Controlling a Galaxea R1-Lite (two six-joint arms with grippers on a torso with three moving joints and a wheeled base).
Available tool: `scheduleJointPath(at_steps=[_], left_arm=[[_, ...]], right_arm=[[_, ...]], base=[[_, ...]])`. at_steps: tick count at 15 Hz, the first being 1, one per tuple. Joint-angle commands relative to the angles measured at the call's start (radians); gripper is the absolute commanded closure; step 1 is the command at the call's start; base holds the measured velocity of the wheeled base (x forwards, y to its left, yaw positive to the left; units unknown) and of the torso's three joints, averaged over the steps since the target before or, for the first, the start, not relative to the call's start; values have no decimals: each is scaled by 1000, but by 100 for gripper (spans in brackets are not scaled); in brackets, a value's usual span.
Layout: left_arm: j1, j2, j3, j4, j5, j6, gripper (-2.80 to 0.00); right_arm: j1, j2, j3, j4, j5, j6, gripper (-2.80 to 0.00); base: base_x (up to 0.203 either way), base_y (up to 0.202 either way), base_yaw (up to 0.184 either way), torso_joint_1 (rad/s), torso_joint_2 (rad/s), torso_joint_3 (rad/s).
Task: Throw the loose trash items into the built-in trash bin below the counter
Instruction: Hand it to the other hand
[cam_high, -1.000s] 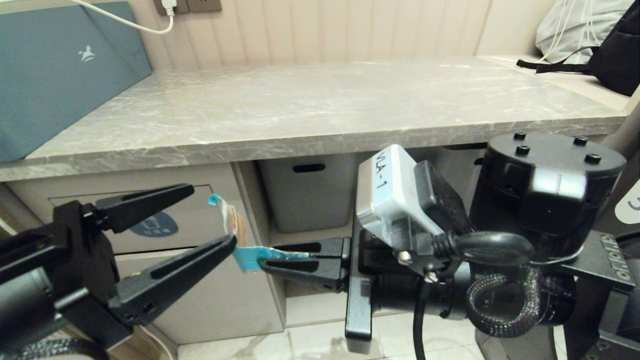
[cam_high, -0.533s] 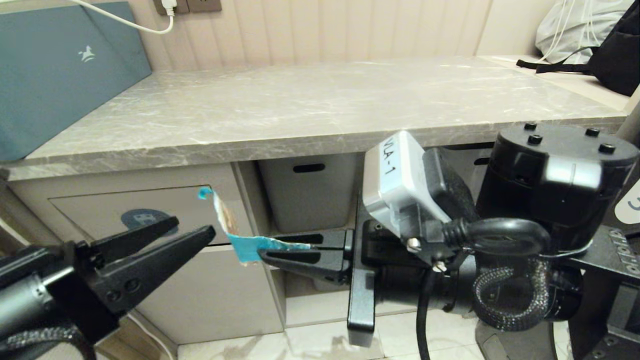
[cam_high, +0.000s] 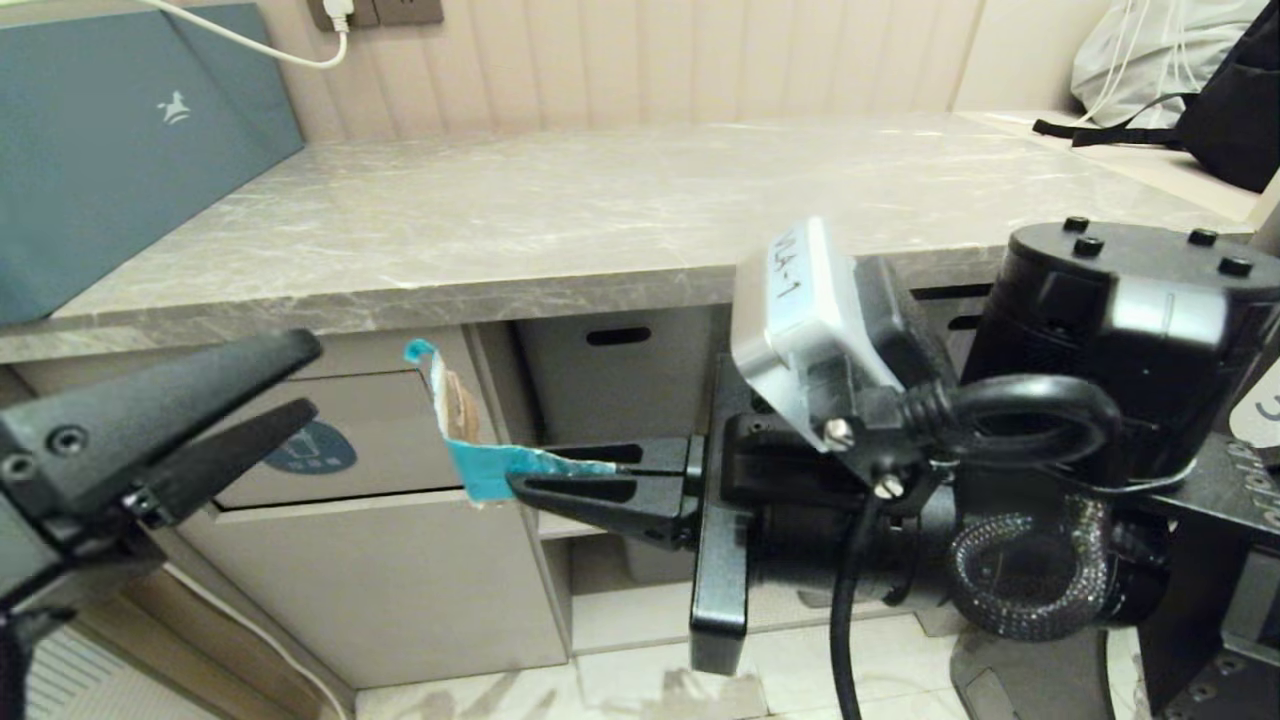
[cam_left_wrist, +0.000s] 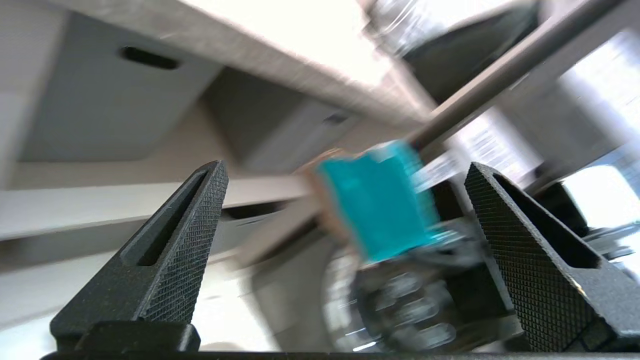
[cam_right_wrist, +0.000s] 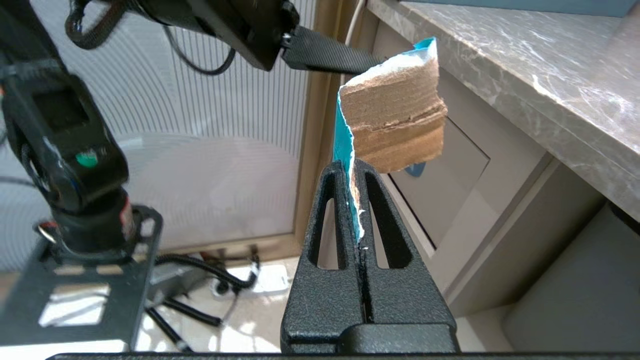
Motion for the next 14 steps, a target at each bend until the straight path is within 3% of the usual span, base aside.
scheduleJointPath(at_steps=[1, 4, 7, 9, 11, 14], left_arm=[[0, -4, -18, -4, 0, -63, -280], [0, -28, -20, -6, 0, -103, -280], [0, -42, -34, -6, -2, -151, -280], [0, -34, -69, -17, -2, -237, -280], [1, -17, -109, -27, -2, -318, -280], [1, 34, -194, -27, 0, -422, -280]], right_arm=[[1, -2, -19, -6, 3, 60, 0], [1, -2, -45, -79, -16, 225, 0], [0, -1, -81, -122, -137, 426, 0], [-2, -2, -121, -125, -201, 525, 0], [-3, -2, -129, -181, -256, 579, 0], [-1, 2, -133, -224, -269, 605, 0]], base=[[0, 0, 0, 0, 0, 0], [0, 0, 0, 0, 0, 0], [0, 0, 0, 0, 0, 0], [0, 0, 0, 0, 0, 0], [0, 0, 0, 0, 0, 0], [0, 0, 0, 0, 0, 0]])
